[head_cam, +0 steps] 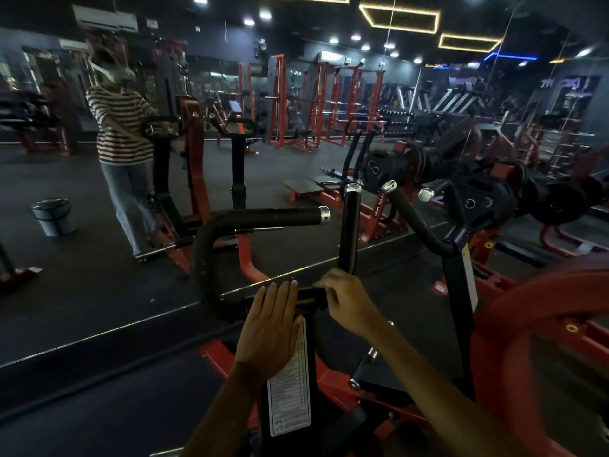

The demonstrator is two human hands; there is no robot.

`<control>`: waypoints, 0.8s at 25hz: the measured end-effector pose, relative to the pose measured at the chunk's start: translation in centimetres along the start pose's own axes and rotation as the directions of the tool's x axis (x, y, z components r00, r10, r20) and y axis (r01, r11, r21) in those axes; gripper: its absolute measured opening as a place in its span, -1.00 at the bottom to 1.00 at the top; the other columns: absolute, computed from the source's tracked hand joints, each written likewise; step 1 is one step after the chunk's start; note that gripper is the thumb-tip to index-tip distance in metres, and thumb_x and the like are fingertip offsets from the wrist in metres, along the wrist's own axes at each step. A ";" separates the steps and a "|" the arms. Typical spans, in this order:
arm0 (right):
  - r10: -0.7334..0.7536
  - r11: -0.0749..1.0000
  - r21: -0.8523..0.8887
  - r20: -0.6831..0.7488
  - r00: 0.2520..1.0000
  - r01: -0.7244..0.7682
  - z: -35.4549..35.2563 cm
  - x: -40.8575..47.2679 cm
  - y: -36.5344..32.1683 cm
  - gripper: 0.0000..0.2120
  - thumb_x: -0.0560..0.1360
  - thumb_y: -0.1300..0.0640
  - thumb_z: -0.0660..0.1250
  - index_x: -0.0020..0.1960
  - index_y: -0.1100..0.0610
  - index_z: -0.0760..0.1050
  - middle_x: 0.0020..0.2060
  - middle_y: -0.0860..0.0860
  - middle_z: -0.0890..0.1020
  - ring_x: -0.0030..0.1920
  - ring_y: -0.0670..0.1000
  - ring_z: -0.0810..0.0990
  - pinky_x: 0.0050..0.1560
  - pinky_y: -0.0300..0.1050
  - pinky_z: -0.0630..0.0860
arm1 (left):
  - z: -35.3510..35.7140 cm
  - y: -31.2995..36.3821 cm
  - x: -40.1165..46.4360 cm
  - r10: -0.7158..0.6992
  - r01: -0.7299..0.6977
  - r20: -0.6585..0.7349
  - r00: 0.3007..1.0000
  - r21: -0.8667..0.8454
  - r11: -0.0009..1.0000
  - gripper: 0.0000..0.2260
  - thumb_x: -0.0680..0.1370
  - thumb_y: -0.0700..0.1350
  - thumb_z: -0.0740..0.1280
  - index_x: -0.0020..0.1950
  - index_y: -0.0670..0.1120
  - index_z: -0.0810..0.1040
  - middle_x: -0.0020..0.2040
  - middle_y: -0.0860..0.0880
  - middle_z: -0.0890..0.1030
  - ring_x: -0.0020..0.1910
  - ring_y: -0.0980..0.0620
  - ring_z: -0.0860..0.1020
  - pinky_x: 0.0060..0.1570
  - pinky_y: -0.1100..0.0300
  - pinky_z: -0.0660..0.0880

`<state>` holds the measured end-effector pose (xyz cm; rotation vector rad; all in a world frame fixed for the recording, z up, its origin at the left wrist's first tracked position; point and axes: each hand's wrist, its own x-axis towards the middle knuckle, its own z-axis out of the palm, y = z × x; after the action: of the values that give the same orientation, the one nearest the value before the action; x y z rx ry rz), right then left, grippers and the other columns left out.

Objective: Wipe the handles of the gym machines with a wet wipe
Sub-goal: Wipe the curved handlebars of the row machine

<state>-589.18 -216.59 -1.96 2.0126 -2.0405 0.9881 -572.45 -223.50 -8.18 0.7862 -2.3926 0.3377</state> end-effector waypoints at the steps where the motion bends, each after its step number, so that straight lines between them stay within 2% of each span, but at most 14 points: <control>1: -0.010 1.000 0.027 -0.057 0.998 0.012 0.0 -0.4 0.2 -0.77 0.50 0.36 0.25 0.11 0.27 0.57 0.02 0.10 0.54 -0.04 -0.07 0.54 0.05 -0.18 0.54 | 0.1 0.2 -0.2 -0.007 0.006 -0.005 1.000 -0.007 1.000 -0.49 0.67 0.01 -0.16 0.44 -0.27 0.30 0.35 -0.26 0.46 0.32 -0.24 0.45 0.38 -0.10 0.19; 3: -0.029 0.999 -0.025 -0.058 0.998 0.028 -0.3 -0.9 0.2 -0.72 0.52 0.31 0.26 0.22 0.24 0.51 0.09 0.09 0.48 -0.02 -0.05 0.54 0.01 -0.19 0.55 | 0.1 0.4 -0.7 -0.017 0.017 -0.019 1.000 -0.004 1.000 -0.50 0.67 0.00 -0.13 0.48 -0.27 0.23 0.42 -0.26 0.37 0.41 -0.23 0.34 0.39 -0.12 0.18; 5: -0.012 0.981 -0.193 0.014 1.000 0.015 -0.5 -0.9 0.1 -0.70 0.54 0.24 0.25 0.27 0.19 0.49 0.12 0.07 0.50 0.08 0.03 0.52 0.02 -0.12 0.55 | 0.0 0.8 -1.2 -0.032 0.032 -0.039 0.999 -0.014 0.999 -0.50 0.65 0.00 -0.06 0.50 -0.26 0.16 0.48 -0.25 0.26 0.48 -0.22 0.23 0.41 -0.11 0.15; 7: 0.013 0.954 -0.300 0.024 1.000 -0.005 -0.9 -0.6 0.1 -0.73 0.53 0.20 0.26 0.22 0.14 0.53 0.10 0.05 0.54 0.14 0.05 0.48 0.04 -0.13 0.52 | 0.1 1.3 -1.8 -0.054 0.052 -0.056 0.997 -0.027 0.998 -0.48 0.62 -0.02 -0.02 0.51 -0.26 0.13 0.51 -0.25 0.19 0.50 -0.21 0.16 0.43 -0.10 0.10; 8: 0.028 0.966 -0.257 -0.007 1.000 -0.029 -1.3 -0.3 -0.1 -0.77 0.53 0.21 0.28 0.17 0.13 0.56 0.08 0.04 0.56 0.13 0.03 0.50 0.04 -0.17 0.51 | 0.2 1.5 -2.2 -0.061 0.059 -0.062 0.996 -0.029 0.998 -0.47 0.60 -0.03 0.00 0.51 -0.26 0.12 0.52 -0.25 0.16 0.51 -0.21 0.14 0.43 -0.09 0.09; 11: 0.093 0.994 0.075 -0.279 0.956 -0.075 -3.0 1.7 -1.4 -0.79 0.52 0.25 0.31 0.14 0.17 0.58 0.05 0.08 0.59 0.04 -0.05 0.58 0.03 -0.31 0.52 | 0.7 1.9 -3.6 -0.056 0.056 -0.056 0.997 -0.012 0.998 -0.44 0.56 -0.05 0.07 0.52 -0.25 0.10 0.55 -0.24 0.07 0.53 -0.20 0.09 0.45 -0.07 0.04; 12: 0.099 0.992 0.113 -0.392 0.915 -0.059 -3.4 2.8 -2.0 -0.77 0.51 0.26 0.32 0.17 0.19 0.56 0.06 0.08 0.59 0.03 -0.05 0.57 0.02 -0.38 0.50 | 0.8 1.8 -3.9 -0.054 0.055 -0.051 0.997 0.006 0.998 -0.42 0.55 -0.04 0.10 0.52 -0.25 0.10 0.55 -0.24 0.05 0.53 -0.19 0.07 0.46 -0.06 0.02; 14: 0.070 0.996 0.077 -0.532 0.844 -0.034 -3.6 5.1 -3.1 -0.71 0.51 0.29 0.32 0.23 0.23 0.52 0.02 0.08 0.54 -0.01 -0.06 0.52 -0.03 -0.52 0.42 | 0.9 1.6 -4.2 -0.050 0.052 -0.042 0.998 0.041 0.998 -0.43 0.56 -0.02 0.08 0.52 -0.24 0.12 0.55 -0.23 0.06 0.53 -0.18 0.07 0.47 -0.05 -0.02; 16: 0.026 1.000 0.000 -0.550 0.835 -0.032 -2.9 6.9 -3.4 -0.70 0.51 0.31 0.31 0.24 0.25 0.50 0.00 0.09 0.50 -0.02 -0.07 0.48 -0.01 -0.42 0.47 | 1.0 1.5 -4.4 -0.051 0.052 -0.035 0.998 0.039 0.998 -0.44 0.58 -0.01 0.06 0.52 -0.23 0.12 0.55 -0.22 0.07 0.53 -0.17 0.07 0.47 -0.04 -0.01; 18: 0.021 0.997 -0.055 -0.514 0.857 -0.057 -1.9 7.9 -3.2 -0.72 0.51 0.30 0.30 0.22 0.24 0.52 0.03 0.10 0.49 0.00 -0.03 0.49 0.03 -0.19 0.56 | 1.2 1.5 -4.5 -0.049 0.050 -0.029 0.998 0.020 0.999 -0.44 0.58 -0.01 0.07 0.53 -0.23 0.11 0.56 -0.21 0.06 0.54 -0.16 0.07 0.46 -0.04 0.03; 20: 0.023 0.996 -0.065 -0.503 0.864 -0.064 -1.0 8.5 -2.9 -0.74 0.53 0.28 0.28 0.21 0.26 0.52 0.06 0.11 0.48 0.01 0.00 0.52 0.04 -0.11 0.57 | 1.3 1.4 -4.5 -0.045 0.046 -0.024 0.999 0.016 0.999 -0.44 0.59 0.00 0.06 0.53 -0.23 0.11 0.56 -0.21 0.05 0.54 -0.16 0.06 0.45 -0.03 0.05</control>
<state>-587.81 -223.06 4.17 1.4656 -1.8053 1.2560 -570.96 -220.81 -12.00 0.8387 -2.3490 0.3474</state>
